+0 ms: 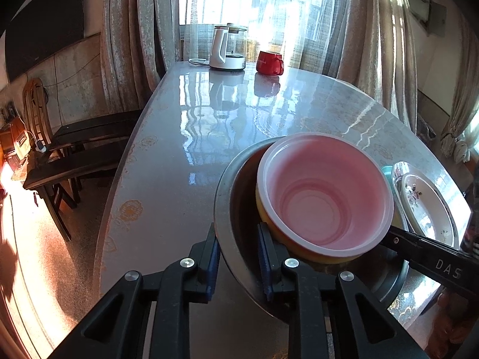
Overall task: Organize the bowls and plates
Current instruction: 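Lift the nested steel bowl with both tools and carry it toward the plate stack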
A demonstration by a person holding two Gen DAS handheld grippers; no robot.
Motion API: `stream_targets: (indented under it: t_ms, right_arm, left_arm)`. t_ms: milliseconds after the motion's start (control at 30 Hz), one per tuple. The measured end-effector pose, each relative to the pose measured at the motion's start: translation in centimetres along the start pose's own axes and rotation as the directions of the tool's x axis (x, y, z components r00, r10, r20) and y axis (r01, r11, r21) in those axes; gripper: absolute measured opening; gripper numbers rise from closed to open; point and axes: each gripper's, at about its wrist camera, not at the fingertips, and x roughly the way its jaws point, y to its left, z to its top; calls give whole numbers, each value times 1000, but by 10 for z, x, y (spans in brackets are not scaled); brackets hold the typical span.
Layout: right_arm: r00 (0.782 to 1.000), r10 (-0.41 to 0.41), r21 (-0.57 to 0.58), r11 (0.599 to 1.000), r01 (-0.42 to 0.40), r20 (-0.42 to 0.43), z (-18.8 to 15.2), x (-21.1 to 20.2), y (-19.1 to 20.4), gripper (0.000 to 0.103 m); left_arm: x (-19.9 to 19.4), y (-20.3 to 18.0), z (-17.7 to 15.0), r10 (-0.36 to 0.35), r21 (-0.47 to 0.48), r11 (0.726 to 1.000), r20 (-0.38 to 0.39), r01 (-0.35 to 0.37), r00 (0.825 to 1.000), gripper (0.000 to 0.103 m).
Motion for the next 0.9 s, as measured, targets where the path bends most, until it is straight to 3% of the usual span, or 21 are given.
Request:
stream_targets:
  t_ms: [433,900]
  right_arm:
    - [1000,24,9,1000,-24,20,-3,-12,-2,18]
    - [984,-5,21,1000,2,176,15,-73,-14,18]
  left_arm:
    - [-15,-8,1,22,23,999,31,-23,999,23]
    - [-44,-55,33,-47,113,993,147,30,988,23]
